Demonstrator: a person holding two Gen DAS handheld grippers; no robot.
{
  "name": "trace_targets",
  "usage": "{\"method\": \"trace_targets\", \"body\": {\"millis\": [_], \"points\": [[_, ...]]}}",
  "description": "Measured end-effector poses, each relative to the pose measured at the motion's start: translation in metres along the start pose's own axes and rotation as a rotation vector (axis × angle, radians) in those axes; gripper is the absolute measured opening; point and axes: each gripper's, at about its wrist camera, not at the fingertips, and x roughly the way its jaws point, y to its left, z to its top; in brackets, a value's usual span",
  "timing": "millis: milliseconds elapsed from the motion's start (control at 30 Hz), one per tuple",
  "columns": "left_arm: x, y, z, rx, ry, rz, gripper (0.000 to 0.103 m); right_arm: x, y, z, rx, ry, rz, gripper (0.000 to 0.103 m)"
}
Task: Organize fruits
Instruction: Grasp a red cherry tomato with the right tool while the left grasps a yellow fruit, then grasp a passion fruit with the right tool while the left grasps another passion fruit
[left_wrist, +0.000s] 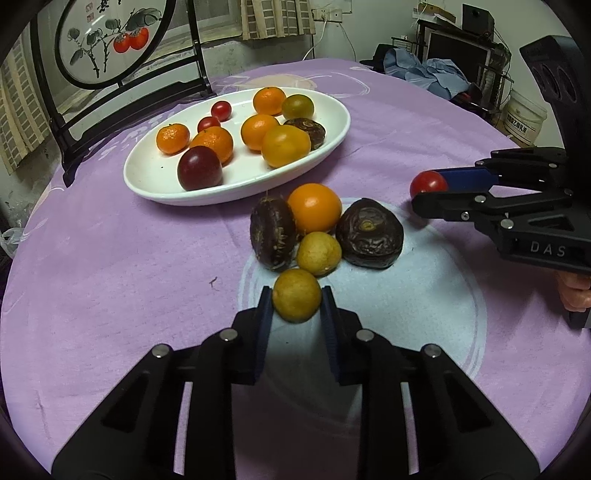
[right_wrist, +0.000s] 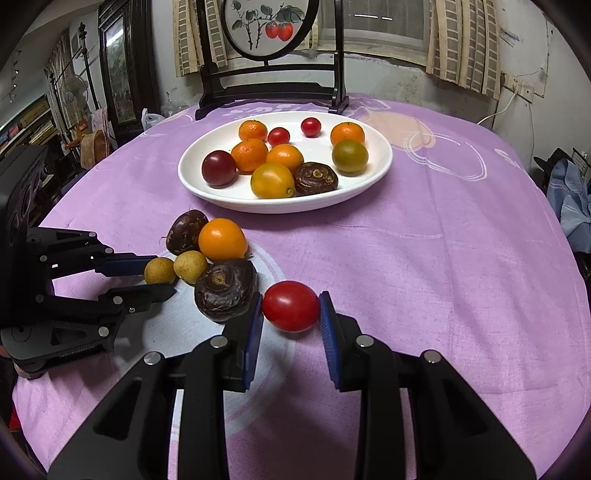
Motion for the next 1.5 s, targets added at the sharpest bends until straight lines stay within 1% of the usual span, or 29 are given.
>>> {"method": "trace_targets", "body": {"millis": [67, 100, 167, 200, 267, 333, 400, 467, 567, 667, 767, 800, 833, 867, 900, 933, 967, 1033, 1100, 1233, 1300, 1367, 1400, 1433, 1467, 1500], "points": [[-0.002, 0.001, 0.0, -0.01, 0.0, 0.002, 0.027, -0.004, 0.0, 0.0, 0.009, -0.012, 0.026, 0.031], [-0.005, 0.003, 0.001, -0.017, -0.008, 0.006, 0.027, -0.007, 0.0, 0.002, 0.021, -0.034, 0.049, 0.031], [-0.016, 0.01, 0.006, -0.052, -0.053, -0.002, 0.027, -0.011, 0.001, 0.007, 0.033, -0.073, 0.066, 0.031], [-0.021, 0.015, 0.01, -0.075, -0.078, -0.005, 0.027, -0.012, 0.001, 0.013, 0.042, -0.105, 0.063, 0.031], [-0.029, 0.026, 0.02, -0.123, -0.126, 0.011, 0.027, -0.009, 0.0, 0.024, 0.066, -0.146, 0.06, 0.031], [-0.028, 0.042, 0.036, -0.185, -0.152, 0.037, 0.027, -0.003, -0.002, 0.04, 0.087, -0.181, 0.049, 0.031], [-0.023, 0.056, 0.052, -0.243, -0.162, 0.045, 0.026, 0.007, -0.003, 0.056, 0.096, -0.202, 0.037, 0.031], [-0.018, 0.066, 0.065, -0.27, -0.182, 0.076, 0.026, 0.02, -0.007, 0.072, 0.118, -0.213, 0.026, 0.031], [-0.007, 0.078, 0.085, -0.278, -0.203, 0.124, 0.026, 0.036, -0.017, 0.087, 0.159, -0.21, 0.032, 0.031], [0.01, 0.095, 0.099, -0.313, -0.177, 0.134, 0.026, 0.052, -0.023, 0.097, 0.18, -0.188, 0.038, 0.031], [0.024, 0.102, 0.101, -0.316, -0.149, 0.152, 0.026, 0.06, -0.021, 0.101, 0.159, -0.178, 0.018, 0.032], [0.029, 0.103, 0.101, -0.314, -0.138, 0.18, 0.029, 0.059, -0.019, 0.1, 0.151, -0.175, 0.015, 0.034], [0.029, 0.103, 0.099, -0.312, -0.141, 0.204, 0.036, 0.055, -0.017, 0.097, 0.143, -0.178, 0.018, 0.034], [0.028, 0.103, 0.097, -0.308, -0.149, 0.228, 0.06, 0.052, -0.016, 0.096, 0.137, -0.181, 0.021, 0.034], [0.025, 0.103, 0.095, -0.307, -0.165, 0.255, 0.077, 0.047, -0.013, 0.094, 0.127, -0.189, 0.019, 0.038], [0.02, 0.102, 0.093, -0.311, -0.188, 0.286, 0.079, 0.042, -0.01, 0.093, 0.116, -0.199, 0.012, 0.043], [0.016, 0.102, 0.092, -0.313, -0.197, 0.291, 0.079, 0.039, -0.008, 0.092, 0.106, -0.206, 0.009, 0.043], [0.01, 0.101, 0.091, -0.321, -0.199, 0.276, 0.08, 0.032, -0.001, 0.089, 0.083, -0.215, 0.011, 0.043], [0.003, 0.099, 0.087, -0.328, -0.21, 0.282, 0.084, 0.025, 0.004, 0.085, 0.07, -0.215, 0.021, 0.043], [-0.011, 0.093, 0.074, -0.323, -0.222, 0.278, 0.087, 0.015, 0.013, 0.073, 0.033, -0.218, 0.012, 0.044], [-0.017, 0.088, 0.067, -0.323, -0.227, 0.275, 0.093, 0.01, 0.016, 0.064, 0.011, -0.212, -0.001, 0.045], [-0.021, 0.085, 0.057, -0.32, -0.232, 0.296, 0.095, 0.008, 0.015, 0.056, 0.006, -0.192, 0.001, 0.045], [-0.022, 0.084, 0.053, -0.316, -0.235, 0.314, 0.096, 0.006, 0.012, 0.05, 0.008, -0.177, 0.006, 0.05], [-0.024, 0.081, 0.047, -0.307, -0.236, 0.341, 0.096, 0.005, 0.011, 0.046, 0.008, -0.165, 0.007, 0.057], [-0.024, 0.08, 0.043, -0.3, -0.231, 0.359, 0.097, 0.004, 0.011, 0.042, 0.007, -0.159, 0.005, 0.06], [-0.024, 0.079, 0.04, -0.295, -0.222, 0.366, 0.097, 0.005, 0.012, 0.036, -0.008, -0.137, 0.003, 0.061]]}}
